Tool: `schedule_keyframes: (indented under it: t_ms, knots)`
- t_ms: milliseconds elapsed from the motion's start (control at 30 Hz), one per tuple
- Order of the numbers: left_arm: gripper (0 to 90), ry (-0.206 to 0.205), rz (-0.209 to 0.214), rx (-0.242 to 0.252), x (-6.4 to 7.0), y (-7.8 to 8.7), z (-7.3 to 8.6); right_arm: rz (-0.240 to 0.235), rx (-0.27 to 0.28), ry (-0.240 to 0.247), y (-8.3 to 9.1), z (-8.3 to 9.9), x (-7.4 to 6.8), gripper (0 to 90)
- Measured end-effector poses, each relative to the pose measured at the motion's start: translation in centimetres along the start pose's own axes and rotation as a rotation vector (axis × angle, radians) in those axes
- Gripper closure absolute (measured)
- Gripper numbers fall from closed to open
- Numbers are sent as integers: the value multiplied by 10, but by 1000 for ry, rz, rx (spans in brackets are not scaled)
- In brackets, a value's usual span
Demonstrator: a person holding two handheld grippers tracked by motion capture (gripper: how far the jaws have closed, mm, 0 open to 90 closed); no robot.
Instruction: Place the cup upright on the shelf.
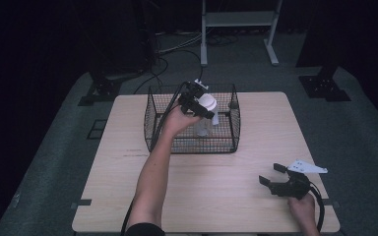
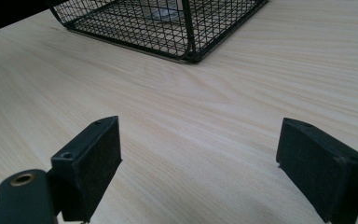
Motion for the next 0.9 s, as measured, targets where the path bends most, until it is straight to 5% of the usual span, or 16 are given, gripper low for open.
schedule_keyframes:
  t_ms: [900]
  knots:
    - [43,5,4,14,0,1,-1,11,-10,4,-1,1,-1,129]
Point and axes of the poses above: each handheld gripper's, and its own axes: y roughly backward along the jaws, z roughly out of its underside, x roughly to its right, the point moved 5 cm from there along -y, roughly forward along the jaws, and after that the axes turned 15 degrees about y, right-handed, at the moved point
